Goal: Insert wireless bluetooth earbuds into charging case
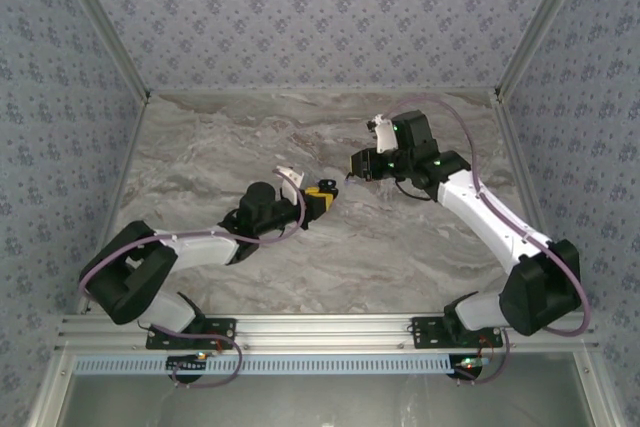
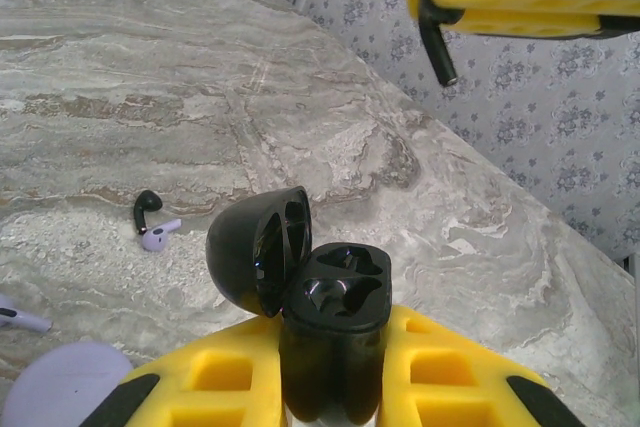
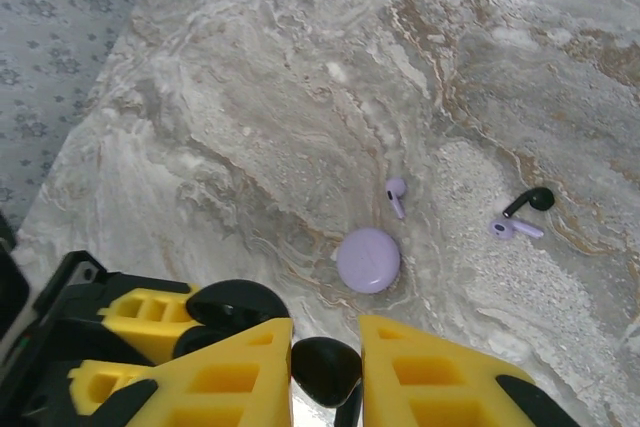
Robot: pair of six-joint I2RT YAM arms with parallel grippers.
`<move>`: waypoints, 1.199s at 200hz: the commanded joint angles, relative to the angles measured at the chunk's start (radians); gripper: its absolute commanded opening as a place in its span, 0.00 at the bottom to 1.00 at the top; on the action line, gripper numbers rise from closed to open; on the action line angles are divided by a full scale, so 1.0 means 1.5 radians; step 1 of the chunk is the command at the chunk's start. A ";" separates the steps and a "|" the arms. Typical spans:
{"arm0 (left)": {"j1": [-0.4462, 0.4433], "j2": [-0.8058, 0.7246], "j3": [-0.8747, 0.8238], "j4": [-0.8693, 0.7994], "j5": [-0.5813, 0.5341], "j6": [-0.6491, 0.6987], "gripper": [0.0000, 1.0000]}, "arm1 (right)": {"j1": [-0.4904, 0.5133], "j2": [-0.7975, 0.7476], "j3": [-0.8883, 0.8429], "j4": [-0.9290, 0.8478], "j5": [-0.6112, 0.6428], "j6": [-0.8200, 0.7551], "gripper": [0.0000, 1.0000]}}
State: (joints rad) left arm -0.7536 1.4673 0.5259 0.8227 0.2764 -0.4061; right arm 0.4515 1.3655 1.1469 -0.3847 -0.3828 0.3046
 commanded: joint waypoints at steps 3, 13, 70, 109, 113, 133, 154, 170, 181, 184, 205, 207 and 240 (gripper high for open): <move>-0.009 0.006 0.000 0.078 0.016 -0.004 0.14 | 0.011 -0.034 0.005 0.006 -0.012 0.013 0.21; -0.011 0.007 -0.001 0.093 0.018 -0.004 0.14 | 0.015 -0.042 0.007 0.009 -0.012 0.015 0.21; -0.015 0.004 0.015 0.117 0.015 -0.011 0.14 | 0.044 -0.074 -0.001 0.034 0.000 0.017 0.21; -0.030 -0.008 0.031 0.108 -0.006 -0.010 0.14 | 0.061 -0.079 -0.002 0.045 0.012 0.020 0.22; -0.031 -0.010 0.032 0.106 -0.009 -0.010 0.14 | 0.062 -0.081 -0.002 0.047 0.014 0.022 0.22; -0.034 -0.013 0.043 0.103 -0.020 -0.016 0.14 | 0.071 -0.081 -0.008 0.061 0.018 0.026 0.22; -0.040 -0.017 0.053 0.103 -0.027 -0.018 0.15 | 0.078 -0.082 -0.012 0.069 0.027 0.028 0.22; -0.044 -0.018 0.062 0.100 -0.032 -0.017 0.15 | 0.082 -0.085 -0.017 0.075 0.033 0.029 0.22; -0.046 -0.018 0.066 0.096 -0.033 -0.017 0.15 | 0.084 -0.087 -0.018 0.077 0.033 0.030 0.22; -0.047 -0.018 0.067 0.096 -0.034 -0.017 0.15 | 0.084 -0.087 -0.018 0.078 0.034 0.030 0.22; -0.048 -0.018 0.070 0.104 -0.040 -0.025 0.15 | 0.086 -0.087 -0.019 0.079 0.038 0.030 0.22; -0.049 -0.018 0.070 0.105 -0.041 -0.026 0.15 | 0.086 -0.087 -0.019 0.079 0.039 0.031 0.22; -0.049 -0.023 0.068 0.109 -0.045 -0.029 0.15 | 0.086 -0.089 -0.025 0.082 0.044 0.032 0.22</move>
State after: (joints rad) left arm -0.8204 1.4662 0.6010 0.9401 0.2230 -0.4362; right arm 0.5724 1.2560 1.1225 -0.2825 -0.3367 0.3340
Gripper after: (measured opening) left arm 0.188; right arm 0.224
